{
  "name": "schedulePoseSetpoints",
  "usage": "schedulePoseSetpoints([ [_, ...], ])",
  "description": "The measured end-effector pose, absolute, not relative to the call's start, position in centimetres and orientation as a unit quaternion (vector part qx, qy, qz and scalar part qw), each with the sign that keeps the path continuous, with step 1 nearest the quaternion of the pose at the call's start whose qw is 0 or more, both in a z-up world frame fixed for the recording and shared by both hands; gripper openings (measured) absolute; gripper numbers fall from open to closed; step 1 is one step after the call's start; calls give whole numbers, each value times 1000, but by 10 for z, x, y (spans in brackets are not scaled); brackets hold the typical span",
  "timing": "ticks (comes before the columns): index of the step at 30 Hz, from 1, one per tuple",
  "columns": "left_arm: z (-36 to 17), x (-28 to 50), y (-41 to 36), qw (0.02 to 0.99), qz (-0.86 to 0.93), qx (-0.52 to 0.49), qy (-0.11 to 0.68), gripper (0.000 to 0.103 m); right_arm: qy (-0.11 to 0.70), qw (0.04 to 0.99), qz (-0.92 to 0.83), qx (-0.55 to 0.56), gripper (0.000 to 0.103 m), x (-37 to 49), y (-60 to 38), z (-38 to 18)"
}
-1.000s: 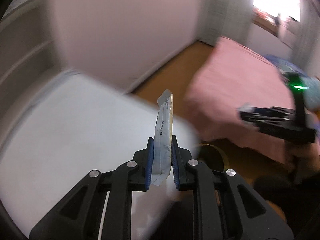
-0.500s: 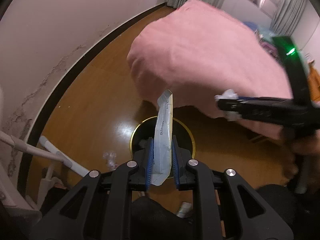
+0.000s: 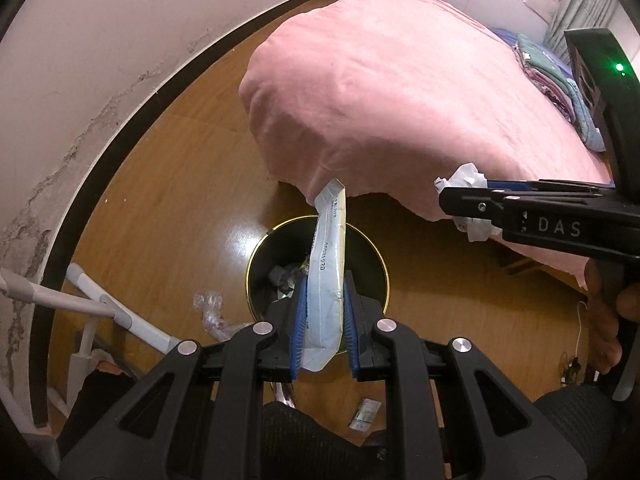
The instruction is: Collect trash
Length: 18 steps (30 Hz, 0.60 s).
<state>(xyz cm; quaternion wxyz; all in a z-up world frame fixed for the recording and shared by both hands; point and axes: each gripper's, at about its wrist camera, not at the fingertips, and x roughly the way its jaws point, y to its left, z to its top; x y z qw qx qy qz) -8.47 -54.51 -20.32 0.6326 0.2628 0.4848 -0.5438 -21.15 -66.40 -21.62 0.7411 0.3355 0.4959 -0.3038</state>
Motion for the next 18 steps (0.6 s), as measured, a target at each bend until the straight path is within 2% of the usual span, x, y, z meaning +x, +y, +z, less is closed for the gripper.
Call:
schedulePoseSetpoints([
  [3, -202, -86, -544, 633, -546, 261, 482, 18, 497, 740, -302, 337, 40, -211, -665, -217],
  [7, -202, -85, -544, 637, -544, 259, 482, 40, 500, 742, -296, 334, 40, -206, -665, -217],
  [10, -201, -84, -541, 638, -542, 260, 480, 41, 502, 742, -293, 333, 41, -204, -664, -218],
  [14, -195, -82, -536, 644, -541, 256, 476, 47, 507, 743, -287, 331, 41, -200, -664, -220],
  [17, -188, -82, -533, 651, -540, 255, 469, 56, 506, 745, -285, 328, 51, -199, -663, -220],
  [18, -185, -82, -531, 654, -539, 255, 465, 58, 505, 745, -286, 328, 58, -199, -661, -219],
])
